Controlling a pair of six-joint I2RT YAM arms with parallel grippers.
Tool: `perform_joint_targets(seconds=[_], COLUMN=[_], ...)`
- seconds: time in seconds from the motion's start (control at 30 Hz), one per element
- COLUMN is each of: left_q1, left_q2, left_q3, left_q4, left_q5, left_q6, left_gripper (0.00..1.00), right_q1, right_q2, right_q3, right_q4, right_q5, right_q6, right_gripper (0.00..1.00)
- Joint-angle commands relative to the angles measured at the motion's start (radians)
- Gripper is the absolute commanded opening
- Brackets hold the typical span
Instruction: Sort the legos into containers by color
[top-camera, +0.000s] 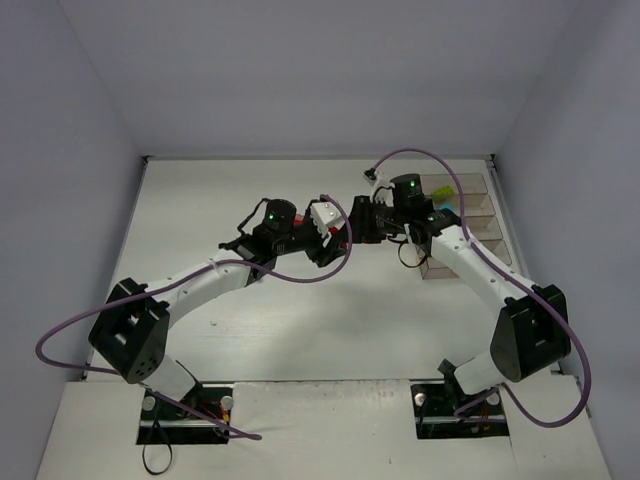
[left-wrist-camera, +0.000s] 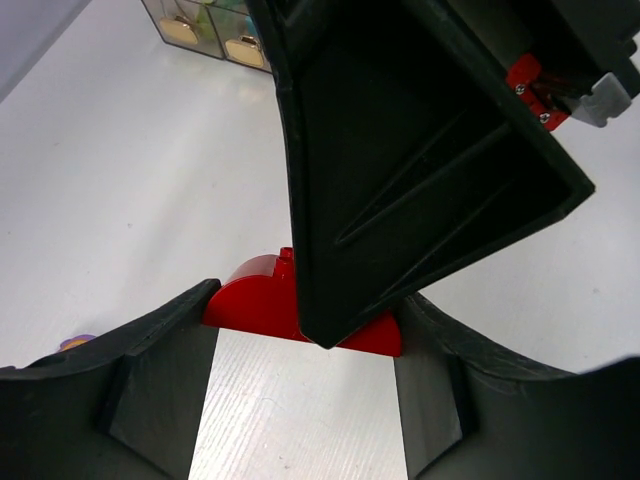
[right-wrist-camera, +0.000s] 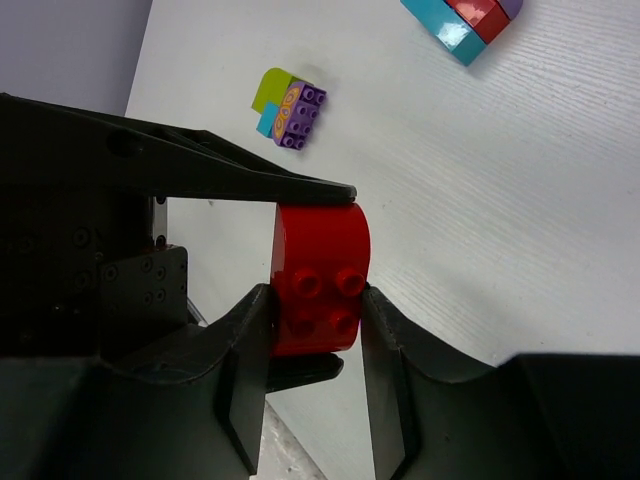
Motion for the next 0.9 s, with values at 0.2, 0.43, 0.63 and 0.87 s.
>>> perform_joint_targets(seconds=[0.2,0.43,0.63,0.87], left_q1=[-0.010,-0.006,0.002,0.020], left_q2=[-0.065,-0.160,-0.280,-0.355], left_q3=[-0.018,-0.071,-0.130,-0.185], left_q4=[0.056,-0.071,-0.206,-0.365], left_q5=[-0.087,-0.417,-0.647,-0.776], left_q6=[-0.077,-0.300,-0.417,-0.511], left_gripper=[0.86,0.86,0.86,0.86], right_q1=[-0.003,-0.121,-0.279,-0.368], right_q2=[-0.067,-0.169,-0.227,-0.181], right_q3=[-0.020,-0.126,-0.191,-0.186], right_q4=[0.054,-0.020,-0.141,-0.213], right_q5=[0.137,0.595,0.866,1.007], right_q6=[0.010,0.224,0.412,0.599], right_gripper=[0.00,0.00,0.00,0.07])
